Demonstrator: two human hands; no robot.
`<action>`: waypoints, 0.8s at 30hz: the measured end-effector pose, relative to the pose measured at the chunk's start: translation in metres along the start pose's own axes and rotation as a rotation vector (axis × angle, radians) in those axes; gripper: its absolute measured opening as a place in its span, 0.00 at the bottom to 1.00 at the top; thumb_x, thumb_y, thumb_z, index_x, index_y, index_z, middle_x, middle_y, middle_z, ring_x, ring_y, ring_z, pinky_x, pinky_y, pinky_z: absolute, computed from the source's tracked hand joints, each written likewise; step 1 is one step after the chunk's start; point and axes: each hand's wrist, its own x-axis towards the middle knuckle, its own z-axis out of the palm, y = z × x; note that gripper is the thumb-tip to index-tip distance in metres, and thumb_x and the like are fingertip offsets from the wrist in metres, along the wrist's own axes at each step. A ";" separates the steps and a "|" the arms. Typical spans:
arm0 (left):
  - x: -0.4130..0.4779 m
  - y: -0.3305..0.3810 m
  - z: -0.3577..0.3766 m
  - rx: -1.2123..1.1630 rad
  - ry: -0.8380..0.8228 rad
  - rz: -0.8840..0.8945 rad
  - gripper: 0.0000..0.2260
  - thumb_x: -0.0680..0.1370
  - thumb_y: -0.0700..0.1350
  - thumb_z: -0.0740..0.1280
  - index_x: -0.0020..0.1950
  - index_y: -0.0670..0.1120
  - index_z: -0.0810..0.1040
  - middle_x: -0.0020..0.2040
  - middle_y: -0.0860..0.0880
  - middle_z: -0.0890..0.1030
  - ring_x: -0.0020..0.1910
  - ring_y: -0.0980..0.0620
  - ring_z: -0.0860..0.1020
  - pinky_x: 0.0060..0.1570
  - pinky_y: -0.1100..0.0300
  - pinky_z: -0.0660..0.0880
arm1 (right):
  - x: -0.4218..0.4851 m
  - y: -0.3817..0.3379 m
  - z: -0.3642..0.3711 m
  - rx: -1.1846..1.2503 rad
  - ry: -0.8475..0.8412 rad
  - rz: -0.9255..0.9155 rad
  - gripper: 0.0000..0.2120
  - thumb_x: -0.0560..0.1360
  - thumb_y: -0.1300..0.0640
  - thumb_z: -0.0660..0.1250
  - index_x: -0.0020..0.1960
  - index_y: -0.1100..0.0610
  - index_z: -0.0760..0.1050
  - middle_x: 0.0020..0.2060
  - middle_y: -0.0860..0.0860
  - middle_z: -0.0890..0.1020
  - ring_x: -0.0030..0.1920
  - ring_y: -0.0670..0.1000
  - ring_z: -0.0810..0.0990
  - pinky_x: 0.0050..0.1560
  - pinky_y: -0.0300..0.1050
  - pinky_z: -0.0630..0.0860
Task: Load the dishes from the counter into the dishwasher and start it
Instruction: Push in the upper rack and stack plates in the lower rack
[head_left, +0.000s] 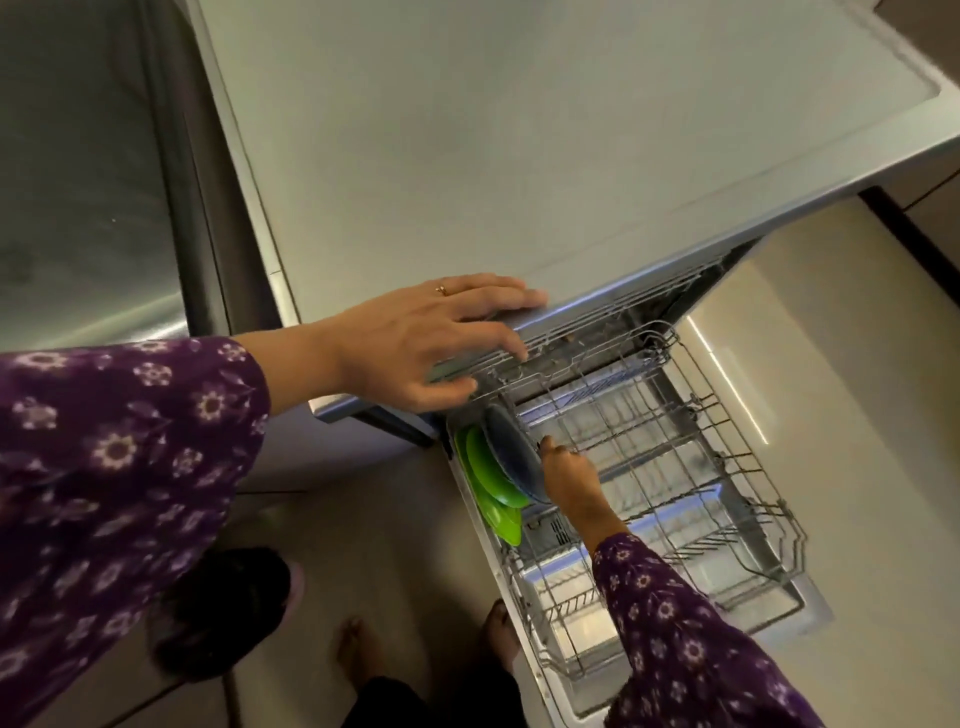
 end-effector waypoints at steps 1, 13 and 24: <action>0.000 -0.001 0.000 -0.014 0.002 -0.008 0.18 0.73 0.46 0.66 0.63 0.46 0.75 0.74 0.44 0.64 0.74 0.47 0.60 0.73 0.55 0.58 | 0.006 -0.002 0.005 0.001 -0.004 -0.012 0.15 0.78 0.63 0.57 0.65 0.64 0.63 0.53 0.58 0.81 0.52 0.58 0.82 0.48 0.50 0.77; -0.001 -0.002 -0.002 -0.092 -0.018 -0.059 0.17 0.73 0.43 0.67 0.62 0.47 0.77 0.74 0.46 0.64 0.74 0.48 0.62 0.71 0.49 0.62 | 0.015 -0.008 0.037 0.018 0.114 -0.039 0.21 0.54 0.63 0.81 0.42 0.62 0.75 0.27 0.55 0.79 0.22 0.53 0.79 0.19 0.41 0.72; 0.001 0.000 -0.004 -0.101 -0.048 -0.075 0.17 0.73 0.42 0.68 0.61 0.47 0.77 0.74 0.45 0.64 0.74 0.48 0.61 0.72 0.49 0.60 | 0.018 -0.028 0.050 0.030 0.218 -0.059 0.17 0.59 0.63 0.78 0.42 0.62 0.73 0.25 0.55 0.77 0.21 0.52 0.77 0.17 0.40 0.72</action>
